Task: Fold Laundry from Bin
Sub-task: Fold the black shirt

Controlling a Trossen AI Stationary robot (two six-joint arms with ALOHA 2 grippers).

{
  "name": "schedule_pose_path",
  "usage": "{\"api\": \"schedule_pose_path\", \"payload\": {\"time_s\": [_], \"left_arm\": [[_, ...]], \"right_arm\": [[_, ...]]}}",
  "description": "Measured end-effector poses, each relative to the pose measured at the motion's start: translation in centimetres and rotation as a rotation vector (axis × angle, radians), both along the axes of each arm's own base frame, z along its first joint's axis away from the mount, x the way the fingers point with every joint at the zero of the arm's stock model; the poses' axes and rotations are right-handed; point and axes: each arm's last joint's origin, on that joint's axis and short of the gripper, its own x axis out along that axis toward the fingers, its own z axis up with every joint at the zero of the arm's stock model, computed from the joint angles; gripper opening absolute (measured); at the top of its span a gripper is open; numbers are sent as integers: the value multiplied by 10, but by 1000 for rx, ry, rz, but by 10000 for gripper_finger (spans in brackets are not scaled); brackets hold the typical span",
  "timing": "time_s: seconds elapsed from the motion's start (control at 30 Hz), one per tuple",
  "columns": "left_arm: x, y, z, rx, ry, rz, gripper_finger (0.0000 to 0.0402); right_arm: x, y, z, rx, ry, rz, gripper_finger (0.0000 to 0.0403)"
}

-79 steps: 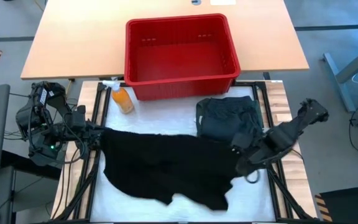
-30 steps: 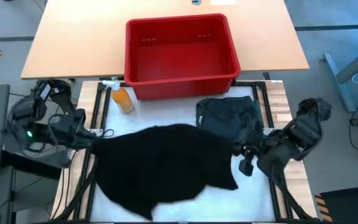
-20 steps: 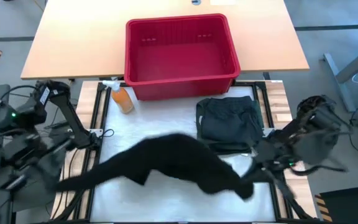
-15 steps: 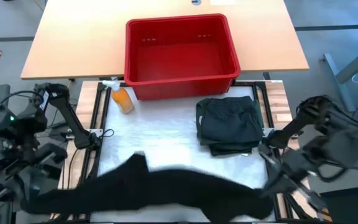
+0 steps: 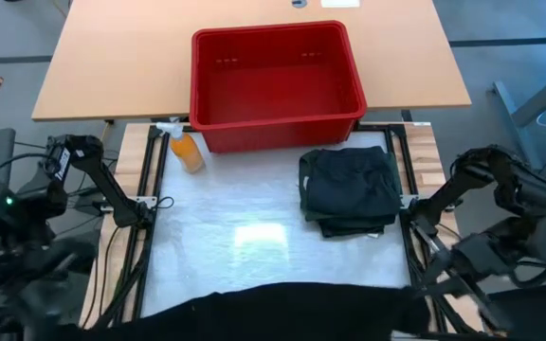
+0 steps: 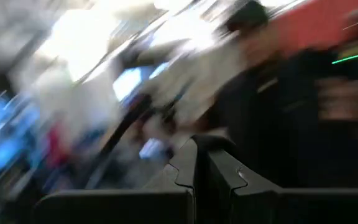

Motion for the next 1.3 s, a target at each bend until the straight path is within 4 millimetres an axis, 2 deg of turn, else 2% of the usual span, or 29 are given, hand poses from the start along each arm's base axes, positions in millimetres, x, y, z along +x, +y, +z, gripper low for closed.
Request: {"api": "schedule_pose_path", "payload": {"time_s": [0.13, 0.23, 0.3, 0.43, 0.53, 0.7, 0.8, 0.9, 1.03, 1.13, 1.3], "left_arm": [[7, 14, -20, 5, 318, 399, 0], [12, 29, -51, 6, 550, 677, 0], [13, 41, -72, -36, 684, 795, 0], [8, 66, -108, -123, 906, 979, 0], [8, 72, -135, -186, 1053, 1067, 0], [11, 83, -186, -237, 1278, 1140, 0], [10, 87, -222, -251, 1419, 1235, 0], [5, 91, -253, -237, 1527, 1314, 0], [0, 92, -287, -251, 1679, 1383, 0], [-1, 90, -301, -227, 1772, 1371, 0], [0, 88, -299, -208, 1783, 1360, 0]], "right_arm": [[10, -15, -32, -12, 246, -236, 17], [19, -34, -70, 6, 509, -507, 17], [27, -40, -95, 64, 647, -679, 17], [52, -47, -145, 129, 823, -743, 17], [63, -58, -185, 141, 1045, -858, 19], [66, -73, -246, 113, 1382, -984, 19], [65, -80, -267, 88, 1436, -1024, 20], [69, -85, -277, 74, 1352, -1096, 20], [77, -89, -273, 76, 1183, -1149, 21], [80, -87, -258, 65, 1060, -1159, 19], [78, -86, -213, 6, 921, -1134, 19]]}}
